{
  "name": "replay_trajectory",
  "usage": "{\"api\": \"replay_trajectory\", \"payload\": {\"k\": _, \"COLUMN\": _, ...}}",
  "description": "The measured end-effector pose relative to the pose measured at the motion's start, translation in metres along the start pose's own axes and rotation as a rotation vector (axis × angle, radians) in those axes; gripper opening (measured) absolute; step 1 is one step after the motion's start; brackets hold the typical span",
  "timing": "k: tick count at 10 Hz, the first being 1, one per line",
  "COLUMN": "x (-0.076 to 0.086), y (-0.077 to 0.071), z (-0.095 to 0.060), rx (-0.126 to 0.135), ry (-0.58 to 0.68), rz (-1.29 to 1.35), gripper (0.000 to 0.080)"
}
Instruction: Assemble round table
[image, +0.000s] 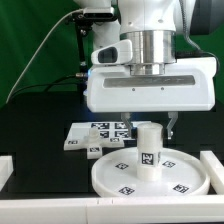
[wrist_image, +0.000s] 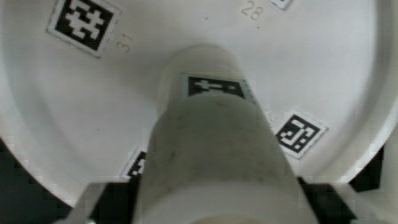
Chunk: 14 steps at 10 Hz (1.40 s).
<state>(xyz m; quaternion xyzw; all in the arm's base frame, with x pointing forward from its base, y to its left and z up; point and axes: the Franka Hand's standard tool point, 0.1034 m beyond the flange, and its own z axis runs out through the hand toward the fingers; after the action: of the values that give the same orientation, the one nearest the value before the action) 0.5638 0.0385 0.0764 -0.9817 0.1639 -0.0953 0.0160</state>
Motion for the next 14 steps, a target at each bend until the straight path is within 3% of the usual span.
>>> {"api": "replay_trajectory", "payload": {"k": 4, "x": 0.001, "y": 0.002, "z": 0.0, "rx": -0.029, "ry": -0.007, "rz": 0.462, "gripper": 0.0406}}
{"api": "replay_trajectory", "payload": {"k": 7, "x": 0.0, "y": 0.003, "z": 0.0, "rx": -0.034, "ry": -0.017, "rz": 0.744, "gripper": 0.0407}}
{"api": "replay_trajectory", "payload": {"k": 10, "x": 0.0, "y": 0.011, "z": -0.001, "rx": -0.001, "ry": -0.064, "rz": 1.023, "gripper": 0.041}}
{"api": "replay_trajectory", "payload": {"k": 14, "x": -0.002, "y": 0.008, "z": 0.0, "rx": 0.003, "ry": -0.102, "rz": 1.315, "gripper": 0.041}}
